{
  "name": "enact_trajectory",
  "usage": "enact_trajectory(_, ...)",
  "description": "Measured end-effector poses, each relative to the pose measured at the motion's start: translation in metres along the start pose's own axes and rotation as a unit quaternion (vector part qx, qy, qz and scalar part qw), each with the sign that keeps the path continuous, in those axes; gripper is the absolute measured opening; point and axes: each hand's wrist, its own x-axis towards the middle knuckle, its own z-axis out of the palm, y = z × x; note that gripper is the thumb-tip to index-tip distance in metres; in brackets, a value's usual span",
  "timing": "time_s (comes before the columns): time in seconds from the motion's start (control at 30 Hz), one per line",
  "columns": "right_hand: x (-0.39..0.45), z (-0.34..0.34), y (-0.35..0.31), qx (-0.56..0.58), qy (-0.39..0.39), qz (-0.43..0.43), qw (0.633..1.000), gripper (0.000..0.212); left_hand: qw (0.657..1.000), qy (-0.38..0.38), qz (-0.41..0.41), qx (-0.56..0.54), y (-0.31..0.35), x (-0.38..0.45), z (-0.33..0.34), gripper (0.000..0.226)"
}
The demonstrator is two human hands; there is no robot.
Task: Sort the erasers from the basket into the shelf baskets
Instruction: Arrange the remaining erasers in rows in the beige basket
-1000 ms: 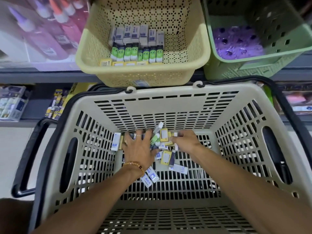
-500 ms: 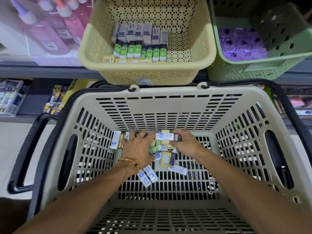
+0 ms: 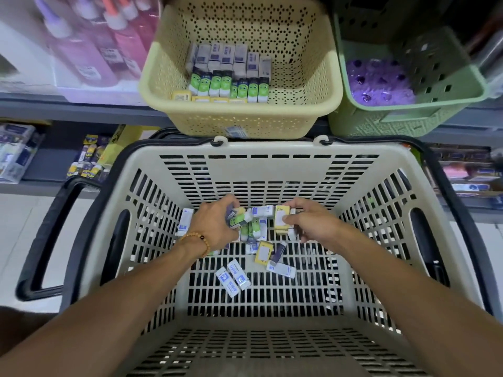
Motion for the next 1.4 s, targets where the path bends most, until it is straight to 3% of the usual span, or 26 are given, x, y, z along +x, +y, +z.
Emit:
enact_trajectory(0.17, -0.025, 0.000, -0.028, 0.104, -0.042, -0.041, 0.993, 0.022, 0.983, -0.005, -0.048, -0.176, 0.013, -0.010, -0.020, 0.043)
enact_trajectory(0.33, -0.057, 0.005, -0.062, 0.136, -0.078, -0.101, 0.982, 0.019, 0.933, -0.008, -0.051, -0.355, 0.030, -0.030, -0.052, 0.049)
enact_trajectory(0.47, -0.086, 0.013, -0.101, 0.111, -0.096, -0.163, 0.976, 0.016, 0.877, -0.018, -0.074, -0.475, 0.040, -0.048, -0.084, 0.065)
enact_trajectory(0.57, -0.107, 0.011, -0.140, 0.089, -0.094, -0.234, 0.963, 0.013, 0.828, -0.022, -0.048, -0.559, 0.050, -0.059, -0.112, 0.057)
enact_trajectory(0.73, -0.115, -0.008, -0.207, 0.028, -0.018, -0.320, 0.947, 0.011, 0.759, -0.012, -0.009, -0.651, 0.066, -0.068, -0.155, 0.059)
enact_trajectory(0.83, -0.090, -0.022, -0.233, -0.046, 0.050, -0.294, 0.953, 0.009, 0.738, 0.008, 0.017, -0.674, 0.075, -0.071, -0.177, 0.064)
enact_trajectory(0.93, -0.056, -0.030, -0.239, -0.139, 0.092, -0.200, 0.966, 0.011, 0.721, 0.008, 0.027, -0.692, 0.074, -0.068, -0.191, 0.076)
enact_trajectory(1.1, -0.021, -0.032, -0.235, -0.159, 0.060, -0.083, 0.982, 0.014, 0.701, 0.019, 0.012, -0.712, 0.063, -0.061, -0.197, 0.081)
enact_trajectory(1.23, -0.017, -0.028, -0.234, -0.129, 0.049, -0.062, 0.989, 0.026, 0.690, 0.015, 0.002, -0.723, 0.063, -0.062, -0.202, 0.088)
enact_trajectory(1.4, -0.024, -0.032, -0.242, -0.102, 0.022, -0.101, 0.989, 0.013, 0.668, 0.030, 0.001, -0.743, 0.066, -0.064, -0.211, 0.072)
